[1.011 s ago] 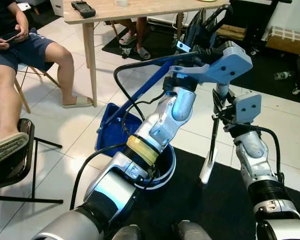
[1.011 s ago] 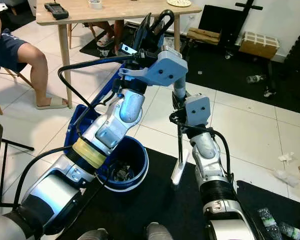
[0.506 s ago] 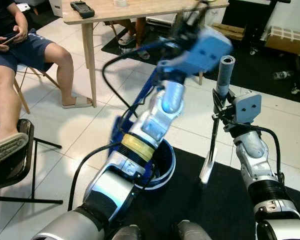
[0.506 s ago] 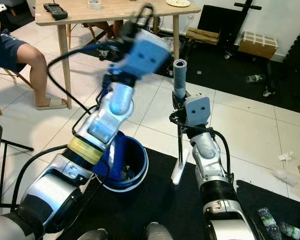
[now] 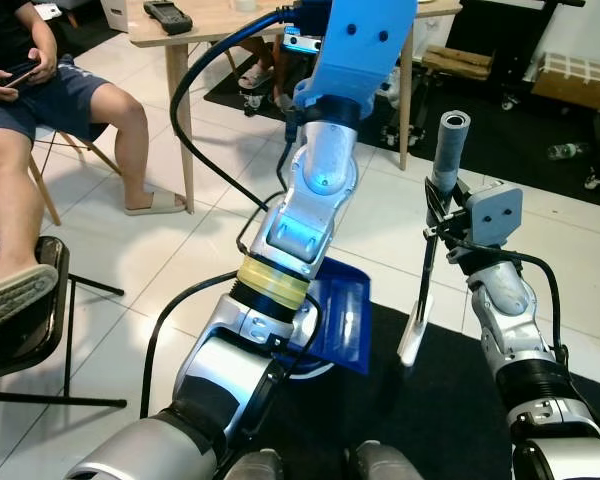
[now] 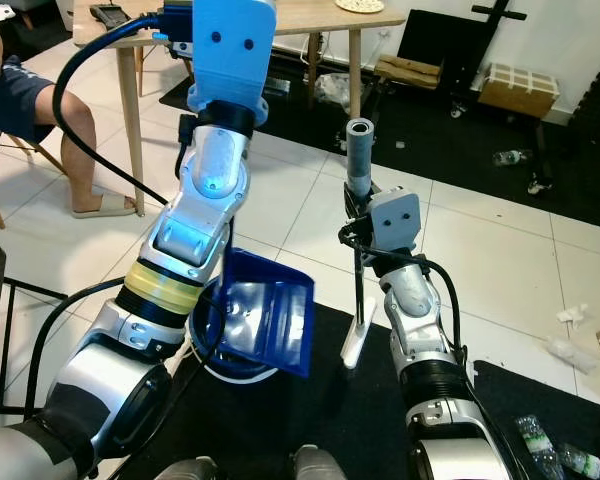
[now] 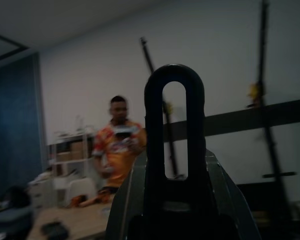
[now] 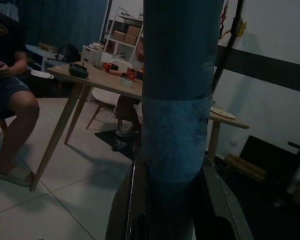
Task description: Sweep floor
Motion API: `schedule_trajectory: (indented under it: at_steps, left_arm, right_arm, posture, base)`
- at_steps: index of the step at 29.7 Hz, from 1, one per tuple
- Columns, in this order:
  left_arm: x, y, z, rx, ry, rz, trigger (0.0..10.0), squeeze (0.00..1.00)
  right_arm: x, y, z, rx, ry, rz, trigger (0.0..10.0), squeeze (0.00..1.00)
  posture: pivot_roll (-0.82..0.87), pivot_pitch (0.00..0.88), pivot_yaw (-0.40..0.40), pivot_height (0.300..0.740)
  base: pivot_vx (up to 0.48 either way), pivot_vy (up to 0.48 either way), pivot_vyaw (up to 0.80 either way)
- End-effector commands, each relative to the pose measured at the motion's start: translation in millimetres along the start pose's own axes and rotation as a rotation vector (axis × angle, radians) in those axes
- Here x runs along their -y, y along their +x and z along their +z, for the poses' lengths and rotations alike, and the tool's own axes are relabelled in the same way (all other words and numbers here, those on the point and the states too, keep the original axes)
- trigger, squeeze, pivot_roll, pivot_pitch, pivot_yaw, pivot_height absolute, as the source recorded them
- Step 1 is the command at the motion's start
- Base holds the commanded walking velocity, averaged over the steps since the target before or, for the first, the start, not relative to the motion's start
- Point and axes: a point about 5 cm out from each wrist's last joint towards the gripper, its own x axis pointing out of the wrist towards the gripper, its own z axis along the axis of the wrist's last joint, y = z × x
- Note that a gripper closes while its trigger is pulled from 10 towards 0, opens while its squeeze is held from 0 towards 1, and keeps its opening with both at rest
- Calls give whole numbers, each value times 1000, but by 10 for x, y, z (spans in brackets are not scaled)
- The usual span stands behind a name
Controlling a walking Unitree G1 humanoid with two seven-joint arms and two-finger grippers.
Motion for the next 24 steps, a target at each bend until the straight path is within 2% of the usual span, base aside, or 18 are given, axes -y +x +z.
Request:
schedule_trajectory:
  at_steps: [1,3,7,9,10,11,14,21,24]
  left_arm:
    - [88,-11,162,91,23,-44,10000,0]
    - [99,-18,184,103,33,-61,10000,0]
    - [35,-25,79,-23,-145,-68,10000,0]
    - [35,-25,79,-23,-145,-68,10000,0]
    - [-9,-37,32,-86,-241,-60,10000,0]
    - [-9,-37,32,-86,-241,-60,10000,0]
    - [-75,-57,-4,-135,-327,-50,10000,0]
    - [-204,-80,-90,-203,-361,-36,10000,0]
    - [-396,-83,-158,-229,-303,9,10000,0]
  right_arm:
    - [33,18,56,29,-17,-4,10000,0]
    - [35,12,50,27,-18,-5,10000,0]
    - [26,15,52,29,-13,-7,10000,0]
    - [26,15,52,29,-13,-7,10000,0]
    - [29,13,51,30,-6,-12,10000,0]
    - [29,13,51,30,-6,-12,10000,0]
    - [29,14,51,32,6,-18,10000,0]
    - [39,23,63,36,18,-30,10000,0]
    - [47,14,59,35,17,-31,10000,0]
  posture:
    - [12,10,-28,740]
    - [12,10,-28,740]
    - [11,11,-26,740]
    - [11,11,-26,740]
    - [16,13,-25,740]
    - [16,13,-25,740]
    - [20,16,-26,740]
    - [20,18,-25,740]
    - [20,18,-24,740]
  base:
    - [0,0,0]
    - [0,0,0]
    - [0,0,0]
    - [0,0,0]
    - [0,0,0]
    - [0,0,0]
    - [0,0,0]
    - [0,0,0]
    - [0,0,0]
